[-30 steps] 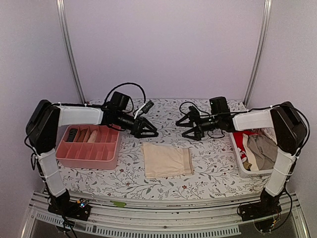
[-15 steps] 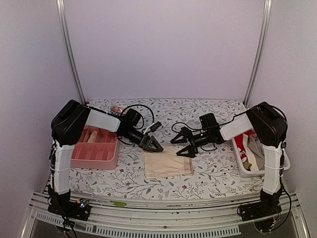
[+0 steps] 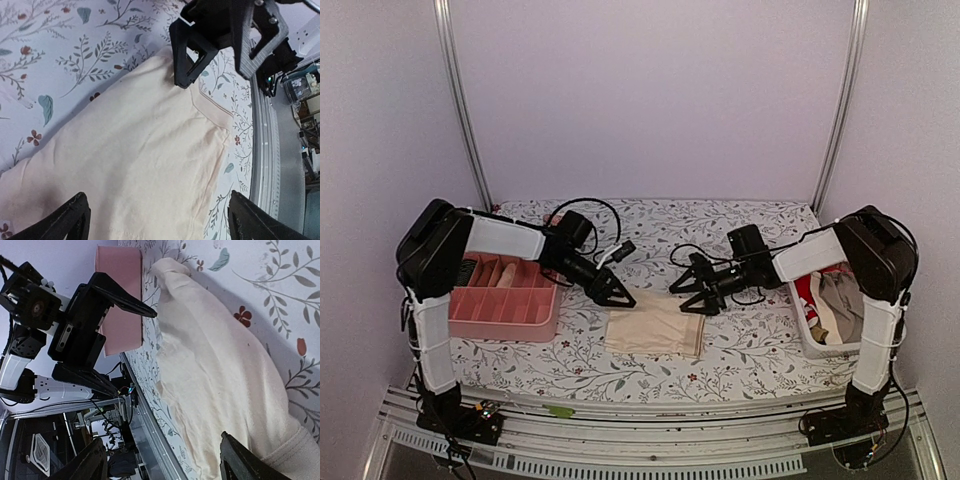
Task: Roll the underwear
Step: Pick up the underwear from the center of the board.
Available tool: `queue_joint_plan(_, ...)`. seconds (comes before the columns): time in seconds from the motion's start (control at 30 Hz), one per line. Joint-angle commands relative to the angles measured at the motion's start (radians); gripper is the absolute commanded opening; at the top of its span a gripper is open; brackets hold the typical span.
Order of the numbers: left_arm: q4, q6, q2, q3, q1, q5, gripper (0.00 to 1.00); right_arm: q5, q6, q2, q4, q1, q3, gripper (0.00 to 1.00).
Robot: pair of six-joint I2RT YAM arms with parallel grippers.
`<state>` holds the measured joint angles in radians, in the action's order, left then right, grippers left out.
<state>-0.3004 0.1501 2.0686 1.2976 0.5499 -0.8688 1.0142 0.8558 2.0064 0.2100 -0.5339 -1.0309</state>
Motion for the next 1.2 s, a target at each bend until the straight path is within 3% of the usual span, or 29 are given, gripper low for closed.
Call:
queue_joint_plan(0.0, -0.015, 0.184, -0.208, -0.065, 0.029, 0.074, 0.96, -0.043, -0.128, -0.168, -0.103, -0.009, -0.017, 0.75)
queue_joint_plan(0.13, 0.038, 0.333, -0.357, -0.228, 0.036, 0.133, 0.96, -0.183, -0.336, -0.287, -0.280, -0.034, -0.007, 0.63)
queue_joint_plan(0.2, 0.065, 0.467, -0.420, -0.315, 0.051, 0.166, 0.89, -0.302, -0.540, -0.322, -0.378, -0.071, 0.001, 0.58)
queue_joint_plan(0.33, 0.127, 0.585, -0.488, -0.427, 0.092, 0.255, 0.79, -0.464, -0.763, -0.326, -0.483, -0.133, 0.011, 0.48)
queue_joint_plan(0.57, 0.166, 0.725, -0.428, -0.451, 0.194, 0.352, 0.50, -0.555, -0.910, -0.280, -0.561, -0.239, -0.008, 0.23)
queue_joint_plan(0.7, 0.196, 0.778, -0.382, -0.462, 0.241, 0.431, 0.40, -0.616, -0.976, -0.318, -0.528, -0.282, 0.062, 0.21)
queue_joint_plan(1.0, 0.127, 0.877, -0.317, -0.463, 0.285, 0.534, 0.37, -0.699, -1.039, -0.431, -0.498, -0.304, 0.167, 0.17)
queue_joint_plan(1.17, 0.043, 0.918, -0.339, -0.495, 0.285, 0.549, 0.22, -0.760, -1.067, -0.499, -0.492, -0.328, 0.207, 0.13)
